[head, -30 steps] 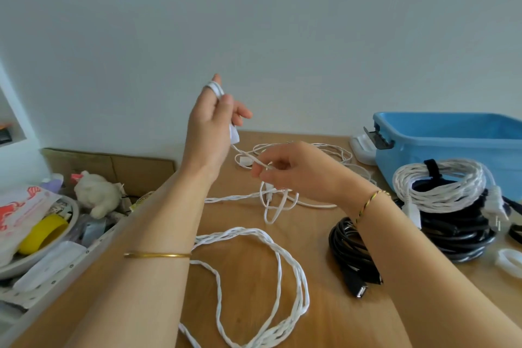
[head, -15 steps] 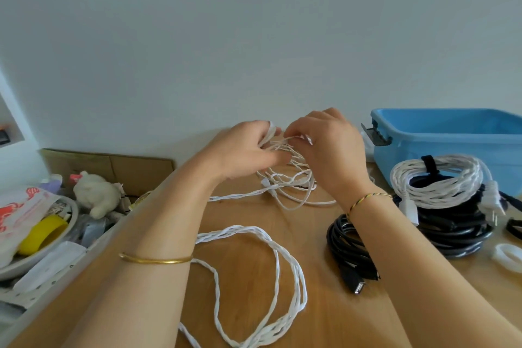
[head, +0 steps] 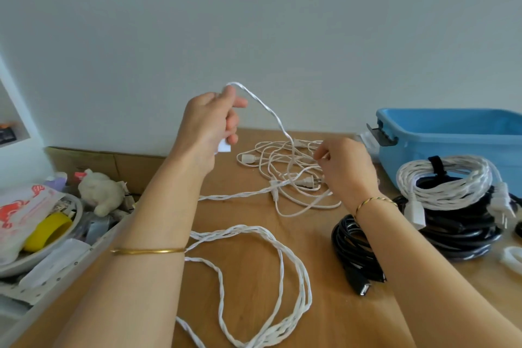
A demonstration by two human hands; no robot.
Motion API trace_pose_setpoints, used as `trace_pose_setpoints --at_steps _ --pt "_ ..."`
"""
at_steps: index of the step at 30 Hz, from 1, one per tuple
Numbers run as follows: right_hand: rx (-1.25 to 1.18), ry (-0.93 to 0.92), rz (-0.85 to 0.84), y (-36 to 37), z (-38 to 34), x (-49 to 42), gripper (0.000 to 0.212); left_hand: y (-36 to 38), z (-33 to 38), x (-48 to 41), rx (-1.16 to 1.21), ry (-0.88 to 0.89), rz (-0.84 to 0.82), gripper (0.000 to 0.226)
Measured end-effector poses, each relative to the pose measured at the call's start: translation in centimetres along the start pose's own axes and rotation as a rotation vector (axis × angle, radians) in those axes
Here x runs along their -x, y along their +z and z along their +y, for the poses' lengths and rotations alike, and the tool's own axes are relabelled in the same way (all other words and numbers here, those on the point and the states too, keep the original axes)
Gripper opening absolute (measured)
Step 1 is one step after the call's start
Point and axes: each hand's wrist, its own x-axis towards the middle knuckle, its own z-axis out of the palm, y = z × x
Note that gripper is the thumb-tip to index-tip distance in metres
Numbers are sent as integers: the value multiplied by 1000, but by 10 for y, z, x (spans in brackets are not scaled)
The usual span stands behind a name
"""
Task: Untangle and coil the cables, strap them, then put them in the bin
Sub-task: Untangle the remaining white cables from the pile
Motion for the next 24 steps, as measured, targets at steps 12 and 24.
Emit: trace_pose_setpoints --at_steps 12,24 --pt "-673 -129 -163 -13 -40 8 26 3 5 8 -58 -37 -182 34" --pt "-654 -174 -369 -6 -49 19 20 -3 18 6 1150 -227 -608 32"
